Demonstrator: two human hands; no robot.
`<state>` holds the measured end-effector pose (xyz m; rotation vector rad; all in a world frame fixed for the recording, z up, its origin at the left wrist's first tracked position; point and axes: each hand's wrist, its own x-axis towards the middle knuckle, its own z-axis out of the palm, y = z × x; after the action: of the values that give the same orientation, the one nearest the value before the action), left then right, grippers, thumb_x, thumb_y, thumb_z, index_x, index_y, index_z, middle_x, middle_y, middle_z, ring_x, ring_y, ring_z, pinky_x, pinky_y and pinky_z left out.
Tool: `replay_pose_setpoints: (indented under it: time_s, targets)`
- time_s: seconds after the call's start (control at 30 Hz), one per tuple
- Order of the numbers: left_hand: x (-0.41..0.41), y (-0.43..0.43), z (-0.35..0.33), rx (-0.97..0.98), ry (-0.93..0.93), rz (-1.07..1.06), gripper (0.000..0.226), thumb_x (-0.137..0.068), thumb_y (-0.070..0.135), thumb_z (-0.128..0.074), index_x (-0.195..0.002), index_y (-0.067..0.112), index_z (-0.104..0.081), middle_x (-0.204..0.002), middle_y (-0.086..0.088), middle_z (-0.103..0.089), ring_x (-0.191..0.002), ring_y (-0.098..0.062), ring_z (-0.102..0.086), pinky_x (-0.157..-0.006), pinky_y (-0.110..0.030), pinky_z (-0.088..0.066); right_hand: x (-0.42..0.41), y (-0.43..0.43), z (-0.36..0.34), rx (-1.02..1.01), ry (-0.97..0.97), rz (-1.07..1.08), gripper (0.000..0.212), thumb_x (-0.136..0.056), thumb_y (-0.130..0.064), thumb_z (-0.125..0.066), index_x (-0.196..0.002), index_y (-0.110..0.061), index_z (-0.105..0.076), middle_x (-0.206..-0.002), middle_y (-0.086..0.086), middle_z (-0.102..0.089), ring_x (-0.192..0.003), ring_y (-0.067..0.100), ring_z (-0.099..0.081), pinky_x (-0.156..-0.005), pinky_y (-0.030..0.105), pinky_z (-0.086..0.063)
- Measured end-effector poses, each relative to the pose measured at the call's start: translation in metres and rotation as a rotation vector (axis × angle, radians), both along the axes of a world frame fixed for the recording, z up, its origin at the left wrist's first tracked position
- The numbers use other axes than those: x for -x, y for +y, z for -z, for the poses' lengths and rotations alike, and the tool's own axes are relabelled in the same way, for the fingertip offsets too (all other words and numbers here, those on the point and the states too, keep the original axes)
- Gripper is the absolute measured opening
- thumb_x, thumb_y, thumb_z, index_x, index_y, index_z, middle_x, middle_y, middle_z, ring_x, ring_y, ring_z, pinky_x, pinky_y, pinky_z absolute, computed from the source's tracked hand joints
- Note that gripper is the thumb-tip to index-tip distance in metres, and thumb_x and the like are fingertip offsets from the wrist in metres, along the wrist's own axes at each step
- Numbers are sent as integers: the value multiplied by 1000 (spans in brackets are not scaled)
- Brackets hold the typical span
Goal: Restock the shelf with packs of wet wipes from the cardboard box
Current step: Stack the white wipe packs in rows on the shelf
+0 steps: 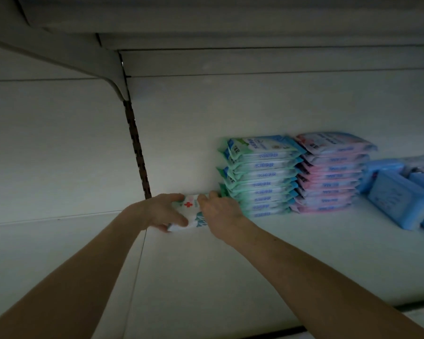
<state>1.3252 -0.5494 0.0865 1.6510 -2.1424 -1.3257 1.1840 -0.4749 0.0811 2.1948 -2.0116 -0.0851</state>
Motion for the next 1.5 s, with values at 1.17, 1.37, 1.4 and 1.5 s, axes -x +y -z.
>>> replay_pose_setpoints:
  time_s: [1.17,1.37,1.4,1.5]
  targets:
    - [-1,8,9,386,-377,229,84,-86,0,-61,-153,19,-14,-148,-13,-36,-130,-29,-43,-100,-31,-39,4,-6,15,60,-106,-17,52,-86,-3,-61,-132,-9,-39,-128,14,-42,-102,28,-58,-72,30,-40]
    - [-1,12,7,420,-399,225,81,-86,4,-62,-153,22,-18,-142,-14,-39,-124,-31,-47,-95,-32,-43,6,-7,16,71,-107,-15,46,-87,-2,-57,-129,-11,-40,-124,12,-44,-96,26,-60,-67,29,-38]
    - [-1,12,6,426,-403,227,80,-87,5,-61,-152,22,-18,-141,-14,-39,-123,-31,-47,-95,-33,-42,6,-8,15,67,-114,-17,45,-88,-2,-57,-129,-11,-41,-124,12,-44,-96,26,-60,-67,29,-38]
    - [-1,12,6,429,-419,231,80,-86,5,-62,-152,22,-19,-140,-15,-40,-123,-31,-47,-96,-33,-42,7,-9,14,55,-122,-28,44,-88,-2,-57,-129,-11,-41,-123,13,-44,-98,27,-59,-68,29,-39]
